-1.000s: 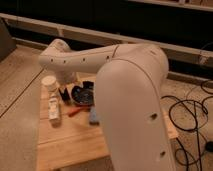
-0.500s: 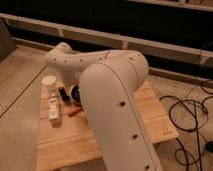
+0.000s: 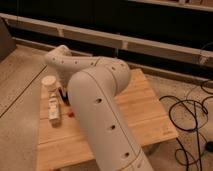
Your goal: Knock the eraser over
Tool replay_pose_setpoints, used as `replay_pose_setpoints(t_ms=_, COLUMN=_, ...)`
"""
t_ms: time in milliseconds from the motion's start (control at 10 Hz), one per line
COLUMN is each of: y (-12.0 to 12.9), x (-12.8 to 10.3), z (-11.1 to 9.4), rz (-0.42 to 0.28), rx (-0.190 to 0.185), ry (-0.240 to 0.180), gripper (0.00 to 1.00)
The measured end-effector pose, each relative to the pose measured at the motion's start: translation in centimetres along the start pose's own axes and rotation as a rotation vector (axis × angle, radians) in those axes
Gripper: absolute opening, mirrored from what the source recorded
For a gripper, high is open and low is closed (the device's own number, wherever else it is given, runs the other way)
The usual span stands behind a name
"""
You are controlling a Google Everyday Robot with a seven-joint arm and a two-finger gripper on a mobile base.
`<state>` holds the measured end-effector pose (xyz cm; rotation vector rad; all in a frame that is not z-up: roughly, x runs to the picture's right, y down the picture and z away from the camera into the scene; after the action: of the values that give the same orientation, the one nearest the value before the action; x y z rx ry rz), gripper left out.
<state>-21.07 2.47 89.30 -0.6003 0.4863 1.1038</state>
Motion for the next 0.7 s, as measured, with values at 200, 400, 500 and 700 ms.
replay_pose_setpoints(t_ms=200, y=1.1, x=-2.3, z=0.8, rz=-0.093, rx=0.03, ry=-0.062, gripper=0.65)
replay_pose_setpoints(t_ms=400, y=1.0, x=-5.8, z=-1.2, rz=-0.201, rx=0.099, ry=-0.236, gripper=0.65)
replay_pose_setpoints(t_ms=500, y=1.2, x=-6.7, z=-2.6, rz=-0.244, rx=0.118, ry=-0.311, gripper=0.65)
replay_pose_setpoints(t_ms=700, y=2.1, x=-7.0, z=-6.4, rz=-0.339, rx=0.141, ry=-0.483, gripper=0.65)
